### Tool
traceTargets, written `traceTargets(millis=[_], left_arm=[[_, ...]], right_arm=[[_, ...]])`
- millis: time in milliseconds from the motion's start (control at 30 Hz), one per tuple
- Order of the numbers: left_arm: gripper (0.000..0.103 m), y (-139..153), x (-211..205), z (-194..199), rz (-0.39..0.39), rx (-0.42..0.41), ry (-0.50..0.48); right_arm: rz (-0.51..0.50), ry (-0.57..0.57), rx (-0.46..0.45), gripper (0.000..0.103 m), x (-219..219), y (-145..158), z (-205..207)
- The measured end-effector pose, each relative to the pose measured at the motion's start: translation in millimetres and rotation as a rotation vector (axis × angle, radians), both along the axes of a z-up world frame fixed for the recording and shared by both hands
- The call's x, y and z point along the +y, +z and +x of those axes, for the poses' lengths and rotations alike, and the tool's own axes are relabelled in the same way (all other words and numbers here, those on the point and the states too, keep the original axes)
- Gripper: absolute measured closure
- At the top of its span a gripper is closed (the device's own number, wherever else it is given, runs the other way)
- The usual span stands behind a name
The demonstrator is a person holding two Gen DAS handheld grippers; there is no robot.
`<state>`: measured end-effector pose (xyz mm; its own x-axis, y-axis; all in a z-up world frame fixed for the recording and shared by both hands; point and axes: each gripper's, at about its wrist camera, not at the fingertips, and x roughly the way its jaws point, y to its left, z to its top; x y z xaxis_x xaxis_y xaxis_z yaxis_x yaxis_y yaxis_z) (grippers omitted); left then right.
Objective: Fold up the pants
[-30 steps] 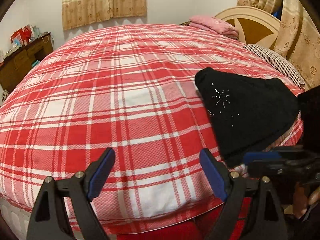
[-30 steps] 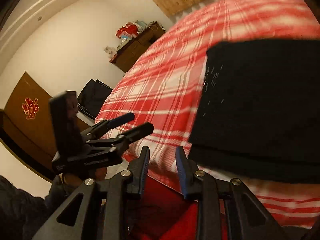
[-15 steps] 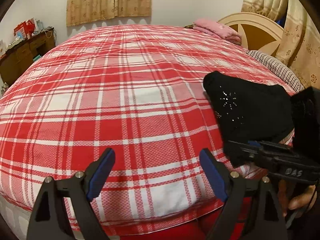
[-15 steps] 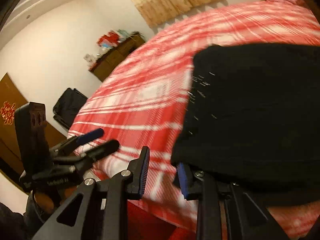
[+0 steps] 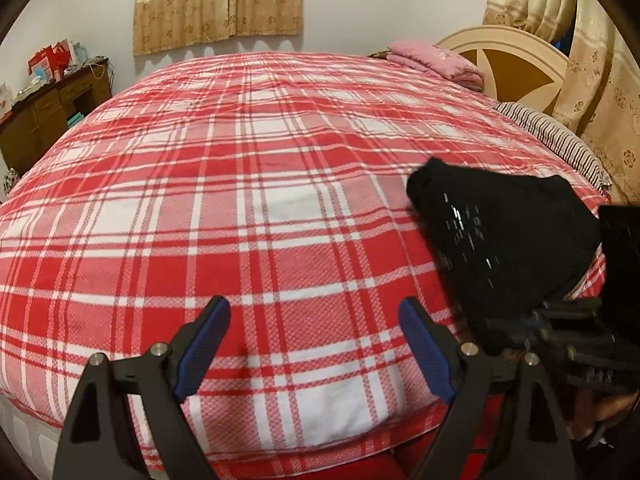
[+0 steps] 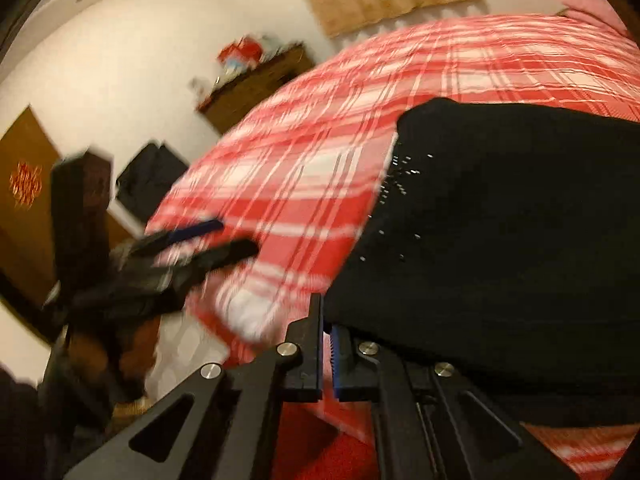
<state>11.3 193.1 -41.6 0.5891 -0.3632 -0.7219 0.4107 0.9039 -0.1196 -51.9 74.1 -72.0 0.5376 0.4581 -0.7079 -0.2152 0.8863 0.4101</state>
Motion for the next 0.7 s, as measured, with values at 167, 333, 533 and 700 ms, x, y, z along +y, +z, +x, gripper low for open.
traceTargets(millis=[167,333,533,700], left_arm=[[0.014,7.0,-17.4,6.9,-0.012,-0.018,-0.027],[0.014,15.4,-52.6,20.0,0.0,-0.045,-0.087],[0.014,10.9,-87.2,41.0,-0.006,-0.016,-0.114],[0.014,-3.7,-105.5,39.6,0.046,0.006,-0.108]], right_arm=[[-0.027,-0.008,0.085,0.101,-10.8,-16.1,-14.4],[0.021,0.013,0.049,0.101,-0.2,-0.4,-20.4],[-0.012,-0.028,0.169,0.101,-13.0,-32.4,-31.9],[0.045,-0.035,0.156,0.101,-17.7,-30.0,-36.2]])
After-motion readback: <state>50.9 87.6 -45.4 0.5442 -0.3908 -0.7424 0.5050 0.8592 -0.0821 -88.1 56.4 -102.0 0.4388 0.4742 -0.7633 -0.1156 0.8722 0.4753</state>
